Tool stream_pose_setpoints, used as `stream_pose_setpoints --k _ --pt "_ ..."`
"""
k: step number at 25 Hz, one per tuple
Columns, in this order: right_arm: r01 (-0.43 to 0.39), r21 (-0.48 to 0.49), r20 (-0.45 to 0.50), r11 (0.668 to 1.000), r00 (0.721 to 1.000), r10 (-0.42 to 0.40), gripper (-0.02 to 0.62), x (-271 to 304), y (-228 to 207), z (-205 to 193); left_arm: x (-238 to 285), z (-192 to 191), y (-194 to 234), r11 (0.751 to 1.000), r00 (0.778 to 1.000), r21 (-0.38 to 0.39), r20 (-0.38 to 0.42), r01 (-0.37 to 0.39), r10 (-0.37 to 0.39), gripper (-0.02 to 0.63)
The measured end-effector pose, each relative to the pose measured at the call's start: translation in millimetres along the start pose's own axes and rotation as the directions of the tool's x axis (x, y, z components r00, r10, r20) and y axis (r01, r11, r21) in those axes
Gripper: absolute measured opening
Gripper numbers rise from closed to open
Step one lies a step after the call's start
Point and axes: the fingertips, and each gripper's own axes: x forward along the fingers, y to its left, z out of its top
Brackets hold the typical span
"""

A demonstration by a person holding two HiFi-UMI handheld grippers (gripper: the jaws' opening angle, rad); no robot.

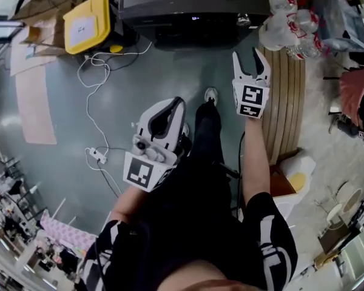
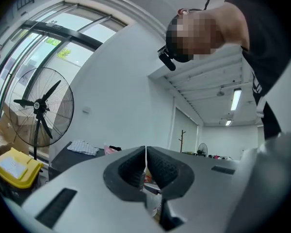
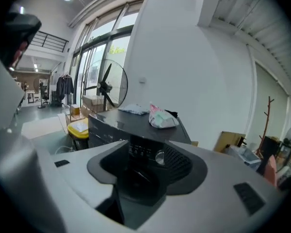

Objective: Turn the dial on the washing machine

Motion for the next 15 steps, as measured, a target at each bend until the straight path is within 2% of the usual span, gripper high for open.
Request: stream_pose_setpoints --k 3,6,9,13,15 --pt "0.021 -0.075 -0.057 0.997 0.998 -0.025 0.259 62.2 -15.8 -42.5 30.1 -33.0 15.9 1.000 1.000 -0.021 -0.029 0.002 -0.003 0.028" --pt "0.040 -0.140 -0.074 0.989 0.996 -0.051 0.279 121.4 -38.8 -79.7 61.1 -72.7 26.8 1.000 0.998 -0.024 -0.057 0.013 -0.014 0.028" --pt "0.059 -0.199 -0.093 0.978 0.992 -0.079 0.299 167.0 -56.5 -101.0 85.2 -100.5 35.2 0.999 0.996 -0.029 -0.087 0.016 -0.018 0.028" --pt "0.097 -0.357 -0.127 0.929 0.980 -0.151 0.310 197.2 -61.4 -114.0 96.2 -115.2 43.4 0.999 0.994 -0.034 -0.105 0.010 -0.013 0.028" --pt "0.111 -0.405 -0.120 0.908 0.977 -0.173 0.298 200.7 -60.1 -115.5 96.7 -119.8 45.6 0.999 0.994 -0.039 -0.111 0.000 -0.005 0.028"
